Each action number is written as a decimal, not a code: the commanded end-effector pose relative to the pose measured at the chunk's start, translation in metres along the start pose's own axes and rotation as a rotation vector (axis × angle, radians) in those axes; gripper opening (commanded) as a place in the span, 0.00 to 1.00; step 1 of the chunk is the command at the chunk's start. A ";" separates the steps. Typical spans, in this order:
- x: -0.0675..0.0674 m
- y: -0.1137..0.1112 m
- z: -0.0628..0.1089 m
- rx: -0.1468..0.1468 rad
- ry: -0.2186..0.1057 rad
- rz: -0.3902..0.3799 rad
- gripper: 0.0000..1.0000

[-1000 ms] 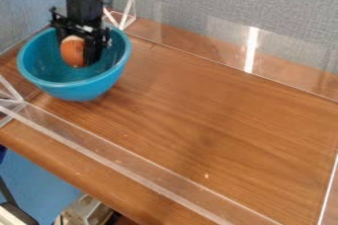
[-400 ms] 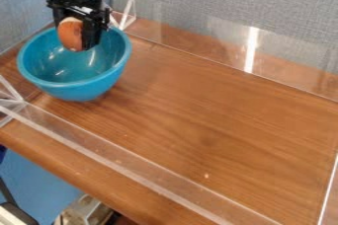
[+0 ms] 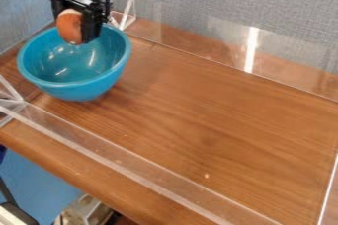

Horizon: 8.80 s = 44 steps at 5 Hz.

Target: Remove the mushroom from inside the blue bowl and put it on the table

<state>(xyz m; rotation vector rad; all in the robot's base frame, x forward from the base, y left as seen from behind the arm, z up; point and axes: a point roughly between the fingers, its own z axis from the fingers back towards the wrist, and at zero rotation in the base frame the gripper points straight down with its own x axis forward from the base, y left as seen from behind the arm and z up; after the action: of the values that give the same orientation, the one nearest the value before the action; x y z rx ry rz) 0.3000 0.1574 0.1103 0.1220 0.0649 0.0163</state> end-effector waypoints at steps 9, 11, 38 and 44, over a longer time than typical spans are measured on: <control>-0.007 -0.131 0.017 0.044 -0.076 -0.353 0.00; -0.011 -0.070 -0.009 0.052 -0.033 -0.343 1.00; -0.019 -0.151 -0.003 -0.075 -0.032 -0.449 0.00; -0.034 -0.202 -0.015 -0.114 0.005 -0.614 0.00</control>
<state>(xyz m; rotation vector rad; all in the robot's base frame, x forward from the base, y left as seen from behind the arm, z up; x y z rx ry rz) 0.2698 -0.0288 0.0674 0.0100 0.1223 -0.5474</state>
